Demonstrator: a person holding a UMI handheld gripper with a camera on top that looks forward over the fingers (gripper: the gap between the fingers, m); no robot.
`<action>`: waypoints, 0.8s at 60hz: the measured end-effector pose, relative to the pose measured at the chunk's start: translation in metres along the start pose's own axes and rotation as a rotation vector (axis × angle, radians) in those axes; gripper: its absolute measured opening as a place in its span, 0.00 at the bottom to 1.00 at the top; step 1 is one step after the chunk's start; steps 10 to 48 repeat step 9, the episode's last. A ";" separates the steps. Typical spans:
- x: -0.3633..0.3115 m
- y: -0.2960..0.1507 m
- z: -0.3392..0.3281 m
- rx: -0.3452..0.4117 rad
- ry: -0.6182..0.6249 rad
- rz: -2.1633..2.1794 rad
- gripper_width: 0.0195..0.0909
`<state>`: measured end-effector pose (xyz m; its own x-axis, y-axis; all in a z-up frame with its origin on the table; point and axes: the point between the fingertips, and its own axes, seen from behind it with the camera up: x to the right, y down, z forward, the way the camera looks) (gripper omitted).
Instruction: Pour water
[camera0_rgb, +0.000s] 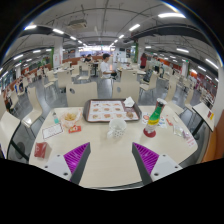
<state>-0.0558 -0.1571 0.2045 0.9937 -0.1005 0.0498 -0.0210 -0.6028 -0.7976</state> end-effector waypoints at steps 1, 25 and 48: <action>-0.002 0.000 -0.002 -0.001 -0.002 0.008 0.92; -0.002 0.003 -0.011 -0.001 0.022 0.034 0.92; -0.002 0.003 -0.011 -0.001 0.022 0.034 0.92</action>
